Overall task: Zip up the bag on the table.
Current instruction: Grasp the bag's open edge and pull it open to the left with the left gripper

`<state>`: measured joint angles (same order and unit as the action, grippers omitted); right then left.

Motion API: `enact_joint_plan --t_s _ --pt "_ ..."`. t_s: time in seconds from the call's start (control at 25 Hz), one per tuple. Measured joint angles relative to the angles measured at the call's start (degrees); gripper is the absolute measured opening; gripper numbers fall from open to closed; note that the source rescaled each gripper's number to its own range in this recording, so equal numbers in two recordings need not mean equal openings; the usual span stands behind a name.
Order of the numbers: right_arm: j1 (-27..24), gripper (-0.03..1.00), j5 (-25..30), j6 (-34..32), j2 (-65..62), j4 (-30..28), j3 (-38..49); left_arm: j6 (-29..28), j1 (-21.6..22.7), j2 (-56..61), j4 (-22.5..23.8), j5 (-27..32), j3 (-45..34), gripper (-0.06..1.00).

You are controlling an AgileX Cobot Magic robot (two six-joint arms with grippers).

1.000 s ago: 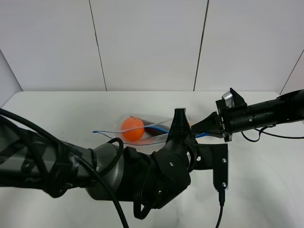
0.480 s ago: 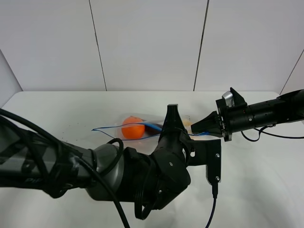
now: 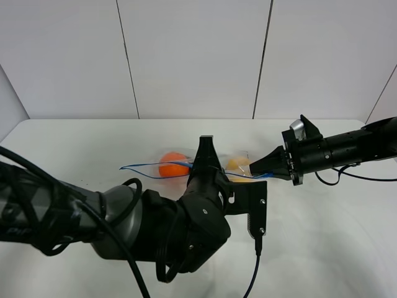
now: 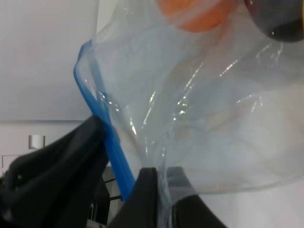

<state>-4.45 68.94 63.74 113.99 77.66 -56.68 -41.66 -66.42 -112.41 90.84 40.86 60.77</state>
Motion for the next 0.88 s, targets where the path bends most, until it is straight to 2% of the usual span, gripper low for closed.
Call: enact_joint_plan --t_s 0.28,0.6,0.88 --pt "0.0 0.0 0.16 0.0 0.0 -0.12 0.0 0.0 1.65 2.43 -0.63 0.1 -2.42 0.0" --pt "0.0 0.0 0.22 0.0 0.0 -0.6 0.0 0.0 5.23 6.4 -0.57 0.39 -10.01 0.0" --pt "0.0 0.0 0.22 0.0 0.0 -1.17 0.0 0.0 6.65 7.55 -0.4 0.56 -13.1 0.0"
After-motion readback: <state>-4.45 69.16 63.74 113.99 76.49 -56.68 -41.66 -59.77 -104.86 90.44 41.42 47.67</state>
